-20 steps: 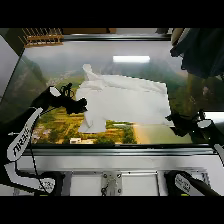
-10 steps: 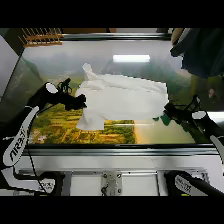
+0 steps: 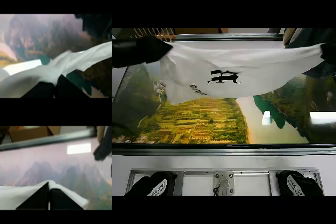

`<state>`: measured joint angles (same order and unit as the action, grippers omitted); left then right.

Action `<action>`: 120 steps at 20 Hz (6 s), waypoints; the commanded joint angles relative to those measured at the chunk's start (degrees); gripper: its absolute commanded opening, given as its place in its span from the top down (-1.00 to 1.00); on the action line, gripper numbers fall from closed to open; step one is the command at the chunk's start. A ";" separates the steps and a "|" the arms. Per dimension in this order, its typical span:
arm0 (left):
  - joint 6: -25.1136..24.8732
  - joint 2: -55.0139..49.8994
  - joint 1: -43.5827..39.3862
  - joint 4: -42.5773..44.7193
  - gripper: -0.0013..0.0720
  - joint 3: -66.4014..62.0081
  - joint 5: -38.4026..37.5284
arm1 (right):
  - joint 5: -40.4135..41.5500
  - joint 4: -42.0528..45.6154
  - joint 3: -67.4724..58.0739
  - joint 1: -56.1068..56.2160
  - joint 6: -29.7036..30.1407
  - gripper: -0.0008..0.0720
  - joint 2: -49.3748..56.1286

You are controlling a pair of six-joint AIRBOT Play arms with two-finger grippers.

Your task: Fold the clothes and pants, and hang the long-sleeved shirts on hangers.

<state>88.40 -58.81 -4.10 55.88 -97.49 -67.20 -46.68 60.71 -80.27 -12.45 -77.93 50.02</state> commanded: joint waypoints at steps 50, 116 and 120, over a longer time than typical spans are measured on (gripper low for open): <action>-5.62 -26.82 17.49 5.11 -0.72 44.11 8.04 | -14.10 0.50 25.46 1.95 -3.96 -0.82 4.66; 0.22 30.99 21.00 4.20 0.94 0.98 0.09 | -10.05 9.84 -2.49 -1.51 -12.07 0.96 -21.49; 1.07 27.43 24.39 -0.04 0.94 7.65 -0.52 | -15.30 9.51 -2.49 -1.51 -13.51 0.96 -17.38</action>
<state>88.58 -29.80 18.02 58.98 -93.49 -67.42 -57.52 69.95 -82.67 -13.96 -90.00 30.76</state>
